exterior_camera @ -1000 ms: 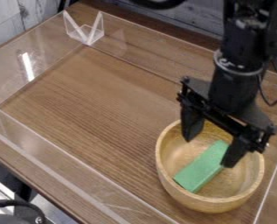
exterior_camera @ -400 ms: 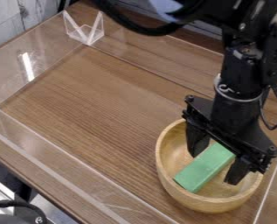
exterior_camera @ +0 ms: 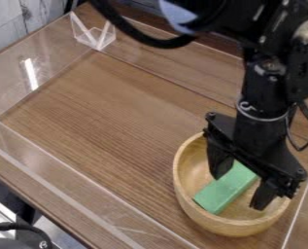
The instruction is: Remove the green block from inside the brown bowl and put it on the table
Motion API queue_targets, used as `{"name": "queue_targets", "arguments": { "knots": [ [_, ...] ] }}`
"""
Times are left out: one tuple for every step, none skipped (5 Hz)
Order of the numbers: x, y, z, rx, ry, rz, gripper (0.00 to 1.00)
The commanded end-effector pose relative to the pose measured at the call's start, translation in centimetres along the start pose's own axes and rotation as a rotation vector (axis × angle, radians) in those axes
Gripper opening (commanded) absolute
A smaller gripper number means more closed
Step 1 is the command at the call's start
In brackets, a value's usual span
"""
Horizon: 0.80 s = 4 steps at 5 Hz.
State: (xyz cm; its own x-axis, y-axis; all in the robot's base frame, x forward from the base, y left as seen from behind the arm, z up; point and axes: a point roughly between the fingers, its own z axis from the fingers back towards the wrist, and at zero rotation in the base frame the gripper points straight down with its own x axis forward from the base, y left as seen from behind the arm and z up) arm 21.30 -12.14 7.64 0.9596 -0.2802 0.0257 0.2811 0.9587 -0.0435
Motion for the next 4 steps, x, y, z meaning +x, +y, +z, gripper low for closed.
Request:
{"name": "queue_targets", "arguments": {
  "knots": [
    [0.7, 0.25, 1.04, -0.015, -0.071, -0.006, 1.0],
    [0.77, 0.48, 1.32, -0.018, -0.095, -0.006, 1.0],
    [0.84, 0.6, 1.65, -0.021, -0.116, -0.007, 1.0],
    [0.87, 0.65, 1.67, -0.025, -0.123, -0.009, 1.0]
  ]
}}
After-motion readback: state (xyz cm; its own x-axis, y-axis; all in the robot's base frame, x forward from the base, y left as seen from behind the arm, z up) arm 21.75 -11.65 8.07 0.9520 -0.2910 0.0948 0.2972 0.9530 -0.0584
